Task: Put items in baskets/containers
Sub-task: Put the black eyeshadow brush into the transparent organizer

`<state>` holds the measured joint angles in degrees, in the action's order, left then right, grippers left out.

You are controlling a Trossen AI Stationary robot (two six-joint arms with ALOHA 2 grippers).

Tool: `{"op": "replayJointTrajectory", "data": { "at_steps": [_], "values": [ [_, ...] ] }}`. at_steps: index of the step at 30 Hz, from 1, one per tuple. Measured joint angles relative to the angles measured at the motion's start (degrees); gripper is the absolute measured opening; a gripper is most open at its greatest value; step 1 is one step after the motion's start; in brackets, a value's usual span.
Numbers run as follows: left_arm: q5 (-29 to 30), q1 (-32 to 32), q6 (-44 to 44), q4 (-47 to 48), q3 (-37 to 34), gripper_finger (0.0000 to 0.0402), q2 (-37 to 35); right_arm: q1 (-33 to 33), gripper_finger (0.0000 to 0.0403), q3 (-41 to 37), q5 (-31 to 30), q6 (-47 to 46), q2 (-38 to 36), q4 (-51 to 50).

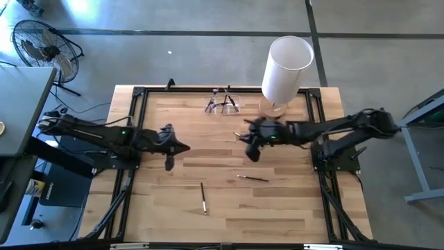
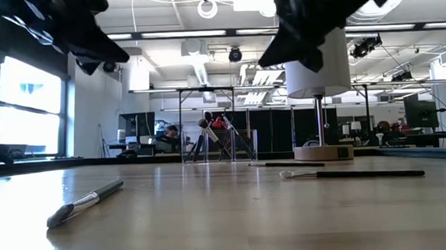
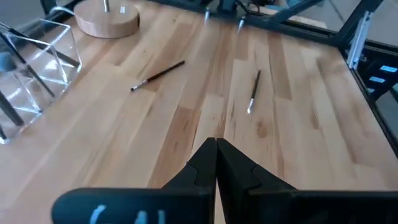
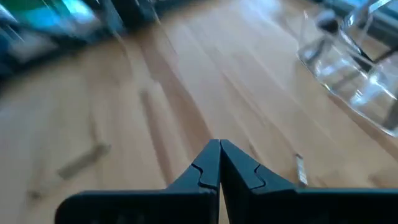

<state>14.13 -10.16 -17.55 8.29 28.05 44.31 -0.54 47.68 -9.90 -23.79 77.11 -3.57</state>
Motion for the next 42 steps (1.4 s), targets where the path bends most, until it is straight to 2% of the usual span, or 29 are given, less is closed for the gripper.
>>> {"op": "replayJointTrajectory", "data": {
  "at_steps": [6,11,19,26,42],
  "values": [
    [-0.01,0.01,2.32,1.54,-1.52,0.0,-6.98,-4.44,0.0,16.49,0.03,0.9,12.62,-19.7],
    [-0.03,0.01,2.83,2.54,-1.59,0.0,-8.8,-8.77,0.0003,27.28,4.31,1.28,22.78,-31.67],
    [-0.09,0.01,3.33,2.59,-1.61,0.0,-8.73,-13.86,0.0063,38.65,7.82,5.1,34.76,-43.57],
    [-0.04,0.01,3.33,2.51,-1.61,0.0,-8.73,-15.36,0.0112,42.62,9.43,11.26,40.66,-44.43],
    [0.46,0.01,2.05,2.23,-1.59,0.0,-8.69,-15.97,0.0117,42.77,9.07,14.99,47.74,-41.67]
  ]
}}
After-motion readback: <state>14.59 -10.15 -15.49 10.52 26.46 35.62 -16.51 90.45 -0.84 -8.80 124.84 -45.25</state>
